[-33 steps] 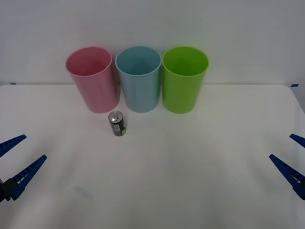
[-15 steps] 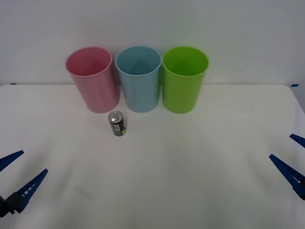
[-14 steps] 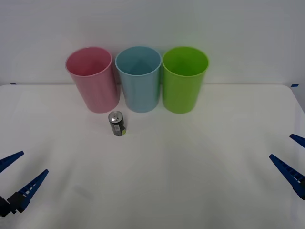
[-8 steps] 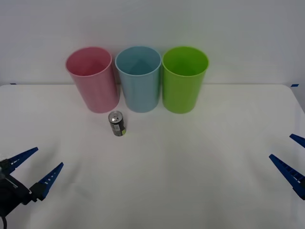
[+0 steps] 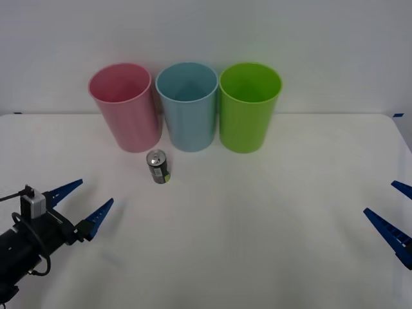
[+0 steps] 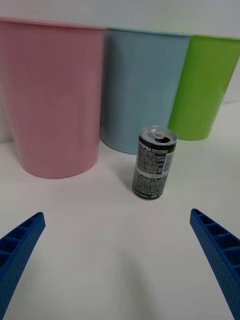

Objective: Grasp the object on the table and drop it into the matching bin: aluminum can to the light blue bin, PET bottle to the pink bin.

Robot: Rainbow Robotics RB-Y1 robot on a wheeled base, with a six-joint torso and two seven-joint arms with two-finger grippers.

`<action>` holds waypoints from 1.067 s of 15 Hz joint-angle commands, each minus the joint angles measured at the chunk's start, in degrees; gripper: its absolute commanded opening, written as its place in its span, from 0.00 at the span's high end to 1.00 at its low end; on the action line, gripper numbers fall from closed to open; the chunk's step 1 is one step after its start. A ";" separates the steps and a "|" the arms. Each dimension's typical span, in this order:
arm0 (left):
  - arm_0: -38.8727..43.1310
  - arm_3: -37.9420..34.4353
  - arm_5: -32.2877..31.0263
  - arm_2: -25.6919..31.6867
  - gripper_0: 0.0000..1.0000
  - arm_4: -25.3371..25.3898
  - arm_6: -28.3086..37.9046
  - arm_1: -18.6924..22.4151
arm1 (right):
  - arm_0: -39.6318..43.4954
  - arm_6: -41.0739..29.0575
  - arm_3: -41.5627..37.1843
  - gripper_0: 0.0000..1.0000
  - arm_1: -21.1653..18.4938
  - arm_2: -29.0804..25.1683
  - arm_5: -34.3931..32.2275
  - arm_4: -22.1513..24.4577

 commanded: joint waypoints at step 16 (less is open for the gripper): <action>-18.14 14.83 7.68 -11.36 0.00 -7.44 0.26 -1.24 | 0.00 0.00 0.00 0.00 0.00 0.00 0.00 0.00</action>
